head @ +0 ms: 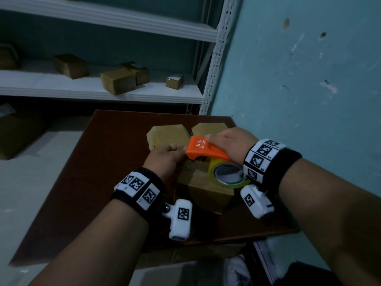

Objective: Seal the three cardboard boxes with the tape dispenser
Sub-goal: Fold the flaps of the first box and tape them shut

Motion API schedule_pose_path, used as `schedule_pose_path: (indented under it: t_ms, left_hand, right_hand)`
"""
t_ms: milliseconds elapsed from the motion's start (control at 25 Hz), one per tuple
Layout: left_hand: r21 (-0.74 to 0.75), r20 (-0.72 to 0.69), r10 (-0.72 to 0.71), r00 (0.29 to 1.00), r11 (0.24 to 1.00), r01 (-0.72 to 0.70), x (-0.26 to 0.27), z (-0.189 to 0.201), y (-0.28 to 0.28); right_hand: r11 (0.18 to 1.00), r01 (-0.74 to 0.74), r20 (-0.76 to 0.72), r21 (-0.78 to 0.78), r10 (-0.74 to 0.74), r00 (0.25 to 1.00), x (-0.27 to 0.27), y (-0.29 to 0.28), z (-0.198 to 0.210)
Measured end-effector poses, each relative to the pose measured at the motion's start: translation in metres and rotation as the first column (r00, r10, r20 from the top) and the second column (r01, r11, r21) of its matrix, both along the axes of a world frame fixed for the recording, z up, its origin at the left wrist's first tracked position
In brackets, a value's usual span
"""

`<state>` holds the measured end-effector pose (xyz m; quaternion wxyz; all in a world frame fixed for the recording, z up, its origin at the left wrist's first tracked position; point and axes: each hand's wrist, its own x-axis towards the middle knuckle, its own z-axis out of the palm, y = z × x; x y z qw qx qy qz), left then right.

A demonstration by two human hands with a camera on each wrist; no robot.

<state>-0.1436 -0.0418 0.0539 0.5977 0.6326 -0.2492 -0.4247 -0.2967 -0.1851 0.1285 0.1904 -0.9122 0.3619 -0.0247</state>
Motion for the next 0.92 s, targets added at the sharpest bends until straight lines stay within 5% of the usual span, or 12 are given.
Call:
schedule_pose_path:
  t_ms: [480, 920]
  left_hand:
    - [0.089, 0.304, 0.147, 0.941, 0.979, -0.182, 0.016, -0.011, 0.018]
    - [0.321, 0.33, -0.043, 0.943, 0.945, -0.069, 0.01, -0.04, 0.006]
  right_hand:
    - [0.995, -0.072, -0.2, -0.066, 0.057, 0.978, 0.024, 0.004, 0.006]
    - [0.981, -0.072, -0.296, -0.178, 0.017, 0.955, 0.044, 0.01, 0.0]
